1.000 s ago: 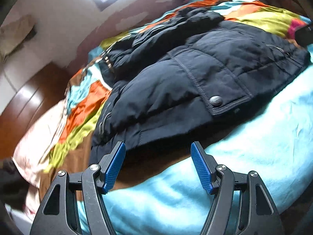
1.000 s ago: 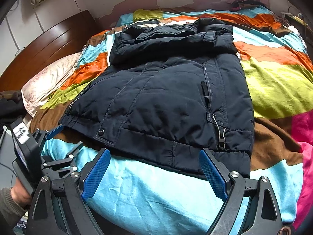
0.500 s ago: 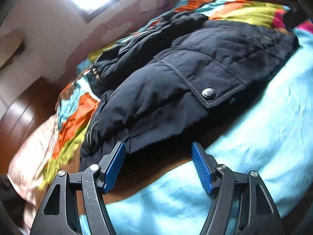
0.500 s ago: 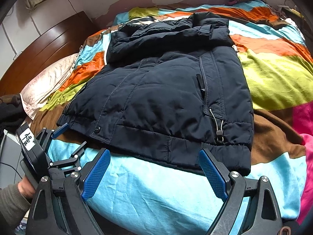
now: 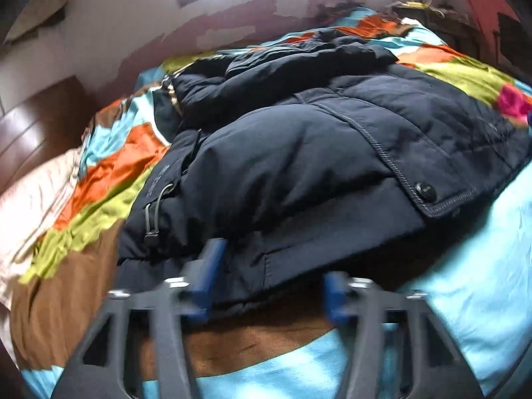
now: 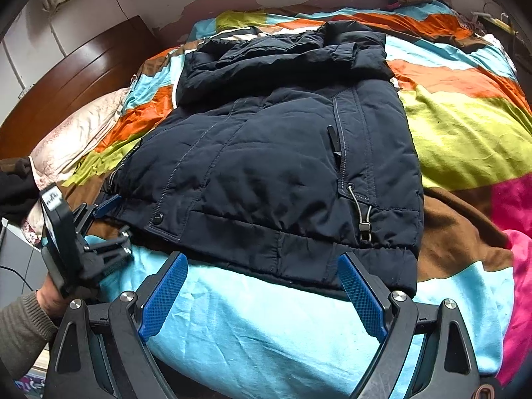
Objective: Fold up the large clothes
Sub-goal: 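Close the left tool on the hem while the right tool grasps the hem too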
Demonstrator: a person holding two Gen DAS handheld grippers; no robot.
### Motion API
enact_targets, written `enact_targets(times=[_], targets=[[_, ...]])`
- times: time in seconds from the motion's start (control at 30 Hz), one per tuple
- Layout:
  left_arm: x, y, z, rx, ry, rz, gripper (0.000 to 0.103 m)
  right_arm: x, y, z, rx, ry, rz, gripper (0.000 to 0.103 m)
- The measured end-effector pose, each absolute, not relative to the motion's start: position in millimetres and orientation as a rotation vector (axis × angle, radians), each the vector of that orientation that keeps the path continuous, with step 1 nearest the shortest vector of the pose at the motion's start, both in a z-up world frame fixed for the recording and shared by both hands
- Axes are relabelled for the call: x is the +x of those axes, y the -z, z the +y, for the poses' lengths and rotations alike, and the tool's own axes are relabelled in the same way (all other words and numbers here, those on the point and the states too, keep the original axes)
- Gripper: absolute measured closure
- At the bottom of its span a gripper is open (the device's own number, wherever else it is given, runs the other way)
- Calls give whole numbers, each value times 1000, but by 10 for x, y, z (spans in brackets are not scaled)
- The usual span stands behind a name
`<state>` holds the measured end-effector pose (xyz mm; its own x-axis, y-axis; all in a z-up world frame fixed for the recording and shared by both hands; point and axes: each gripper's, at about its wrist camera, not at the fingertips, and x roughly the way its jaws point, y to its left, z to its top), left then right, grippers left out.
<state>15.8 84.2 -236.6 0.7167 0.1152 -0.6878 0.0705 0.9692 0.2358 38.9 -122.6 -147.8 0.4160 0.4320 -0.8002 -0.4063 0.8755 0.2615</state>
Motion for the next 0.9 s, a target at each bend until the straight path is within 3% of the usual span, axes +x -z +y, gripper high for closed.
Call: enact_targets(times=[0.17, 0.27, 0.9], targets=[[213, 2178, 945, 131, -8, 794, 85, 404, 1539, -1204, 16, -520, 1029, 11], [250, 2065, 950, 95, -9, 817, 88, 391, 1573, -1177, 0, -526, 1033, 11], [338, 1946, 1032, 9, -20, 885, 91, 508, 2136, -842, -368, -362, 1008, 13]])
